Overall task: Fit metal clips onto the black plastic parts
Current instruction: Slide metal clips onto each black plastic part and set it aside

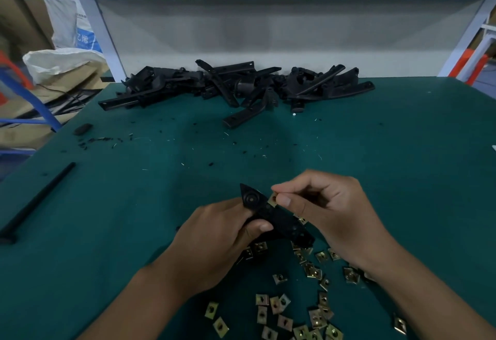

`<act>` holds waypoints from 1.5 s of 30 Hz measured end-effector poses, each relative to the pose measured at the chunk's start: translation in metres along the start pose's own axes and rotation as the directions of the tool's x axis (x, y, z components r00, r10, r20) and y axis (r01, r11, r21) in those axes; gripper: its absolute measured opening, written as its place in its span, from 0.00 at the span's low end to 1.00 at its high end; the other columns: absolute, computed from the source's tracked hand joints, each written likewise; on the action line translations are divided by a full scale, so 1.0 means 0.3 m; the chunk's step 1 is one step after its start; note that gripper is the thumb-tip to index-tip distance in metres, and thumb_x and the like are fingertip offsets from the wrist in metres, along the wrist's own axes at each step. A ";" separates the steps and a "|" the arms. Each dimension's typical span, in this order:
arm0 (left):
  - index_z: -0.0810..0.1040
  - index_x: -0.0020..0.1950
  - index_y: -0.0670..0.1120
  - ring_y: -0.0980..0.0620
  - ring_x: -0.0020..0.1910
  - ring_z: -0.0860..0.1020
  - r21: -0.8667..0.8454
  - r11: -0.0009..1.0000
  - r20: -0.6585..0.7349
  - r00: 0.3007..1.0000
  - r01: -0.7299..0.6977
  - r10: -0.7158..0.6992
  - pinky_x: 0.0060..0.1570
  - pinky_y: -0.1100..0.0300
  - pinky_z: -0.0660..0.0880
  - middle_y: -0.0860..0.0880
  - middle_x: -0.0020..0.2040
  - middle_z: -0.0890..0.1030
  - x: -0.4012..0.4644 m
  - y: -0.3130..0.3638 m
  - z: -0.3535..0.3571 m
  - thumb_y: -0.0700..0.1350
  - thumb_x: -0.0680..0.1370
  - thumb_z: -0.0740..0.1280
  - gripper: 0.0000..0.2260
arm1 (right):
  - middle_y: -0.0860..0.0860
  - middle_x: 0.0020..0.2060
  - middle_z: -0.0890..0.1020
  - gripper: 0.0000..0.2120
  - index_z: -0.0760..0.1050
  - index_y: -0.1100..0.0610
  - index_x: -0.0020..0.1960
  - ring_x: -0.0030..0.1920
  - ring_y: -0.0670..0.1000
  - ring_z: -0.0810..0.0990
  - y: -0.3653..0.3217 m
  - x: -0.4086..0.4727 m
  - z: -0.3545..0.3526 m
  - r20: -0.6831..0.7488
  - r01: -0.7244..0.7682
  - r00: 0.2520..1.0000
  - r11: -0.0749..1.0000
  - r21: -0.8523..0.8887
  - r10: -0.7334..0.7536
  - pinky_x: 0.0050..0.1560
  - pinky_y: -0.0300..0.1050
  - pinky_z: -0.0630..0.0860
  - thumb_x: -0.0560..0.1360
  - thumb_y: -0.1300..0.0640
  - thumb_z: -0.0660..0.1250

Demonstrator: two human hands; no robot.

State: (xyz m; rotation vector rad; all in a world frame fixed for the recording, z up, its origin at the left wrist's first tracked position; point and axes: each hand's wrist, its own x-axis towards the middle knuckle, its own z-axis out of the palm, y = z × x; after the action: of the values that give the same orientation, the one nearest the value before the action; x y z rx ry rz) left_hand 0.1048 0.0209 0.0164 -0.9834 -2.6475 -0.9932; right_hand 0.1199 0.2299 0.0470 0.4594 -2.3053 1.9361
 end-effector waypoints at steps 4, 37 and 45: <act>0.73 0.54 0.60 0.60 0.40 0.77 -0.091 0.995 0.036 0.999 0.043 -0.040 0.38 0.57 0.74 0.61 0.46 0.78 0.000 -0.012 0.002 0.69 0.81 0.49 0.19 | 0.44 0.40 0.87 0.07 0.86 0.50 0.47 0.41 0.41 0.84 -0.006 -0.002 -0.008 0.025 -0.009 1.000 0.999 -0.051 0.010 0.42 0.30 0.75 0.70 0.50 0.74; 0.79 0.56 0.51 0.59 0.47 0.77 0.095 0.986 -0.452 0.888 0.138 -0.081 0.45 0.58 0.77 0.60 0.51 0.78 0.014 -0.017 0.015 0.59 0.82 0.59 0.14 | 0.34 0.50 0.77 0.10 0.78 0.38 0.57 0.54 0.36 0.73 0.097 0.025 -0.125 0.115 -0.088 0.972 0.768 -0.634 0.207 0.50 0.29 0.71 0.77 0.47 0.72; 0.77 0.58 0.50 0.63 0.52 0.72 0.133 0.985 -0.516 0.856 0.107 -0.024 0.51 0.61 0.72 0.62 0.54 0.76 0.022 -0.034 0.027 0.58 0.84 0.57 0.16 | 0.35 0.47 0.78 0.07 0.79 0.40 0.52 0.50 0.39 0.78 0.125 0.022 -0.126 0.200 -0.006 0.963 0.753 -0.658 0.182 0.45 0.33 0.75 0.76 0.47 0.74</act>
State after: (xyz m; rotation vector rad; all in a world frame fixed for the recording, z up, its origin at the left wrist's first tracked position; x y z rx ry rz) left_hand 0.0940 0.0238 0.0070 -0.5011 -2.2715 -0.8884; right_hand 0.0984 0.2712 0.0203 0.5297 -2.9996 0.9928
